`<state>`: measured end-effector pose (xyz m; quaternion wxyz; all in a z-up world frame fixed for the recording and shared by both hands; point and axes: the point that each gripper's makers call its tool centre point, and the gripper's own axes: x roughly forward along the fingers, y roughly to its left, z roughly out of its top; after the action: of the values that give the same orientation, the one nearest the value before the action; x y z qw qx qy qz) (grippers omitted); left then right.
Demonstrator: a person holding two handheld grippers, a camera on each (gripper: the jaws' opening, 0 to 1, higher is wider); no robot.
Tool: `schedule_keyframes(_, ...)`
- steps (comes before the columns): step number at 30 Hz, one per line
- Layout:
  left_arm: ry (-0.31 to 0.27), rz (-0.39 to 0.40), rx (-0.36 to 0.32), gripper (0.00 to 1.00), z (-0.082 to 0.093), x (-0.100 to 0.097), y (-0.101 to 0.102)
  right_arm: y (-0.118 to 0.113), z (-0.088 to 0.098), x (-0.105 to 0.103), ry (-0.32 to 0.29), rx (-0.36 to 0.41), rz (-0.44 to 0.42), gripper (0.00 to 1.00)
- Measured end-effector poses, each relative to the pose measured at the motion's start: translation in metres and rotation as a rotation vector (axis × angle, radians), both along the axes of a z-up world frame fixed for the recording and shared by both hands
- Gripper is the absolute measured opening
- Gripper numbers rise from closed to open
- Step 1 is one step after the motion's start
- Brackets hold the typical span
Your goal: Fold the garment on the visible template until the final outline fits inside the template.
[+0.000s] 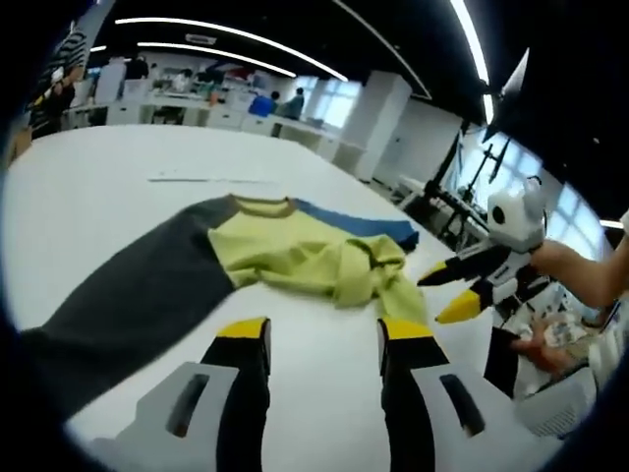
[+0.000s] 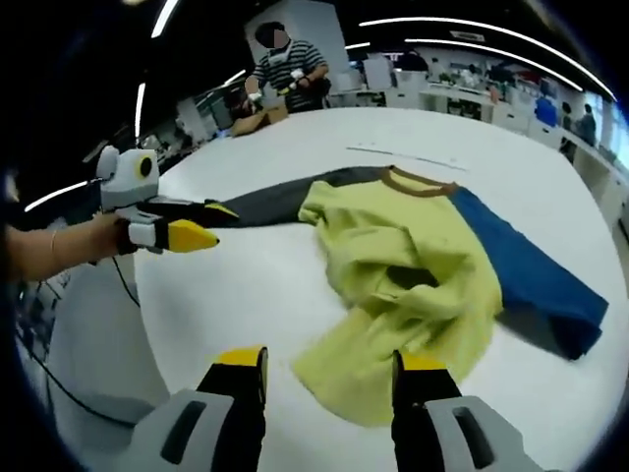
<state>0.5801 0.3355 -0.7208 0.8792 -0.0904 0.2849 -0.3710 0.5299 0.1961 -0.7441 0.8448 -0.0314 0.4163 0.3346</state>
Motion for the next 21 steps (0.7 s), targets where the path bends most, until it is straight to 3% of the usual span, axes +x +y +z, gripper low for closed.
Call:
schedule_keyframes(9, 0.016, 0.0, 0.006, 0.34, -0.014, 0.016, -0.016, 0.009, -0.009, -0.012, 0.021, 0.03, -0.027, 0.4)
schedule_keyframes(15, 0.028, -0.001, 0.025, 0.32, -0.026, 0.023, -0.027, 0.011, -0.016, -0.016, 0.01, -0.015, -0.008, 0.37)
schedule_keyframes(21, 0.034, -0.005, 0.027, 0.29, -0.035, 0.032, -0.041, 0.018, -0.013, -0.021, 0.011, 0.009, -0.024, 0.33)
